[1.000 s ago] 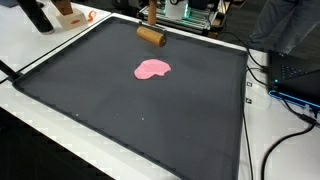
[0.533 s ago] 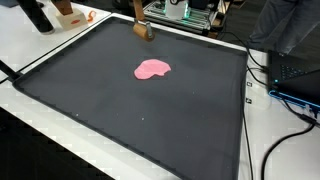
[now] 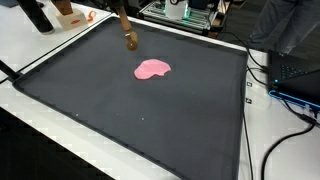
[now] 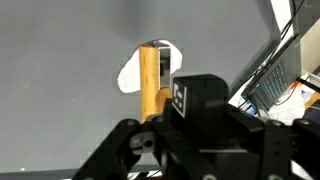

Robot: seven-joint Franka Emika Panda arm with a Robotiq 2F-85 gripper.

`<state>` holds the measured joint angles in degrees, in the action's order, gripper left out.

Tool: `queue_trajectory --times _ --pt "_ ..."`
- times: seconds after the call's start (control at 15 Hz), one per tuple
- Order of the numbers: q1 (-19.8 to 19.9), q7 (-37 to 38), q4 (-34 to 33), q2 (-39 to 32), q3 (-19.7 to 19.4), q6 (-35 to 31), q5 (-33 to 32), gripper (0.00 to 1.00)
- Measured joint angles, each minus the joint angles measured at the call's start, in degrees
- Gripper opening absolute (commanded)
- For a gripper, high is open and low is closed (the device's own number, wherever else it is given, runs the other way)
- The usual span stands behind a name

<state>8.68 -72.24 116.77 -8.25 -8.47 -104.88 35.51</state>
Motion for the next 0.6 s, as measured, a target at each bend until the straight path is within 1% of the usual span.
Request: queue_trajectory --times 0.33,0.6 --pt "3.39 2.56 -1.36 -3.96 -0.24 0.01 3.43 0.25" --pt "5.08 3.77 -1.91 -5.97 -0.28 0.03 5.50 0.25"
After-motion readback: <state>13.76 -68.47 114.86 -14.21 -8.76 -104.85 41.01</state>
